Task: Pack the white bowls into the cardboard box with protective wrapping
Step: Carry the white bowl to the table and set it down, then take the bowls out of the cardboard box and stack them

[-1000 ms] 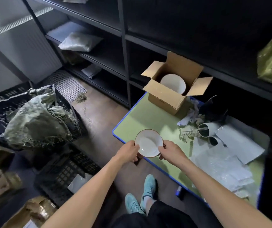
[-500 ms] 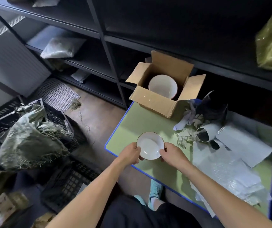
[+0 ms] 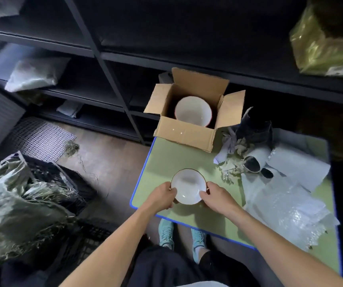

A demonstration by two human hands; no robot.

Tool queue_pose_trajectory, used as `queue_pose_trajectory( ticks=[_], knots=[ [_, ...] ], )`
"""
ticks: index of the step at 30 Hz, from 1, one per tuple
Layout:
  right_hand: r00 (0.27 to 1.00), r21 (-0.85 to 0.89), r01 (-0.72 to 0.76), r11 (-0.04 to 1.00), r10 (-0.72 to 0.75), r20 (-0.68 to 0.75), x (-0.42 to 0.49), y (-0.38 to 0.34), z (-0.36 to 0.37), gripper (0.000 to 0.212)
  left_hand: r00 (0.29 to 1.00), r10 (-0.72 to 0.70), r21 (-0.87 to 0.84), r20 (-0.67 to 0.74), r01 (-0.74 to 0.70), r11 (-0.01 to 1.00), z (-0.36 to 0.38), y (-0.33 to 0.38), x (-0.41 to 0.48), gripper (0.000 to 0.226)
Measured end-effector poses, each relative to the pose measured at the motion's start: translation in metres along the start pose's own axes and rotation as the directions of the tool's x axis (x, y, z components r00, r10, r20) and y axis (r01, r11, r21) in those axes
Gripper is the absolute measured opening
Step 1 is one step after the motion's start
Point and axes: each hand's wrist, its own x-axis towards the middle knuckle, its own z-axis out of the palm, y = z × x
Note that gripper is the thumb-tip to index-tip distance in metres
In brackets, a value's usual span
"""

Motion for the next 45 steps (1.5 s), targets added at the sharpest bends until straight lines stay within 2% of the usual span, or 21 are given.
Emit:
queue_pose_trajectory(
  ticks=[4,12,17,23,29,37,41,45],
  knots=[
    [0.997,0.048,-0.070,0.996,0.072,-0.037,-0.006,-0.008,0.009,0.025,0.996,0.075,0.088,0.043,-0.079,0.993,-0.011,-0.004,0.005,0.021],
    [0.982,0.160,-0.133,0.978,0.152,-0.109,-0.021,-0.018,0.025,0.032,0.982,0.167,0.252,0.086,-0.184,0.950,-0.032,-0.005,0.013,0.034],
    [0.977,0.172,-0.117,0.978,0.145,-0.157,-0.027,-0.019,0.028,0.030,0.970,0.220,0.327,0.101,-0.242,0.914,-0.040,0.000,0.015,0.037],
    [0.967,0.155,-0.110,0.982,0.141,-0.210,-0.029,-0.019,0.026,0.039,0.947,0.308,0.515,0.093,-0.311,0.799,-0.041,0.012,0.018,0.032],
    [0.962,0.167,-0.091,0.982,0.130,-0.240,-0.029,-0.015,0.021,0.045,0.935,0.348,0.574,0.062,-0.318,0.754,-0.041,0.020,0.020,0.035],
    [0.959,0.133,-0.044,0.990,0.079,-0.272,-0.029,-0.007,0.003,0.043,0.861,0.507,0.656,-0.019,-0.372,0.657,-0.032,0.047,0.017,0.040],
    [0.947,0.069,-0.002,0.998,0.024,-0.320,-0.031,-0.008,-0.013,0.042,0.788,0.614,0.677,-0.047,-0.426,0.600,-0.029,0.067,0.008,0.040],
    [0.919,-0.034,0.092,0.995,-0.098,-0.382,-0.033,-0.016,-0.038,0.040,0.705,0.702,0.667,-0.100,-0.475,0.573,-0.035,0.088,-0.002,0.034]
  ],
)
